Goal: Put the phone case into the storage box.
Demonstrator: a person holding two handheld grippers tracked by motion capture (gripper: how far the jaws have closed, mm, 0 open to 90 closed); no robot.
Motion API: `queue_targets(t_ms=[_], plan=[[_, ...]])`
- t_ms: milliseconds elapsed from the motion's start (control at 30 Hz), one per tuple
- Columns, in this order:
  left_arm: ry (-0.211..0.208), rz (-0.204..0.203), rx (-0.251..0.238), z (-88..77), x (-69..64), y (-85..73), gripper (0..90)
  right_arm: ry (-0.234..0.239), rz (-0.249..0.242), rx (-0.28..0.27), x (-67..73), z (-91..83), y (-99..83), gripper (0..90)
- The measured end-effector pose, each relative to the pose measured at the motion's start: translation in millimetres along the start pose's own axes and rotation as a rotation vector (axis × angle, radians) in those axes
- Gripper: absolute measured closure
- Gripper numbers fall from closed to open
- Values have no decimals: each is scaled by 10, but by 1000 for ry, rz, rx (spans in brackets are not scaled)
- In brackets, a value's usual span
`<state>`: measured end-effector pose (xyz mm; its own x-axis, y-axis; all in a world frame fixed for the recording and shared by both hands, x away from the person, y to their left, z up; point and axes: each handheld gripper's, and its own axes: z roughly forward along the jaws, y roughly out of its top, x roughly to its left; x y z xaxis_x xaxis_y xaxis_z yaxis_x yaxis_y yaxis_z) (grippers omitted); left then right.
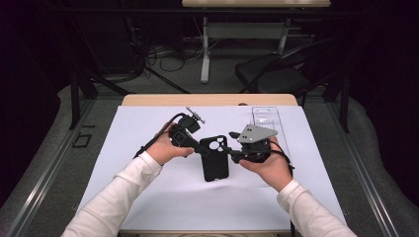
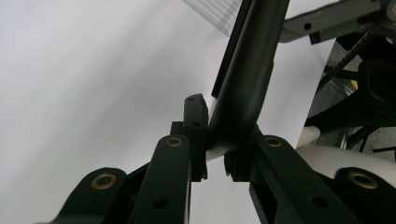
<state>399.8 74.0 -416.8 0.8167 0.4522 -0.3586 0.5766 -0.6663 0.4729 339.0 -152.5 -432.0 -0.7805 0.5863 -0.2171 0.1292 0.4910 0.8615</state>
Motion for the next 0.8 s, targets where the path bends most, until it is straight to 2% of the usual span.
queue_targets(t_ms=[333,567,800], plan=[[4,16,24,33,-26,12,814,-6,-37,9,20,-13,49,567],[6,26,42,54,-46,25,815,7,-75,35,29,-12,73,636],[7,33,54,74,-65,38,814,7,-111,56,46,-19,87,666]])
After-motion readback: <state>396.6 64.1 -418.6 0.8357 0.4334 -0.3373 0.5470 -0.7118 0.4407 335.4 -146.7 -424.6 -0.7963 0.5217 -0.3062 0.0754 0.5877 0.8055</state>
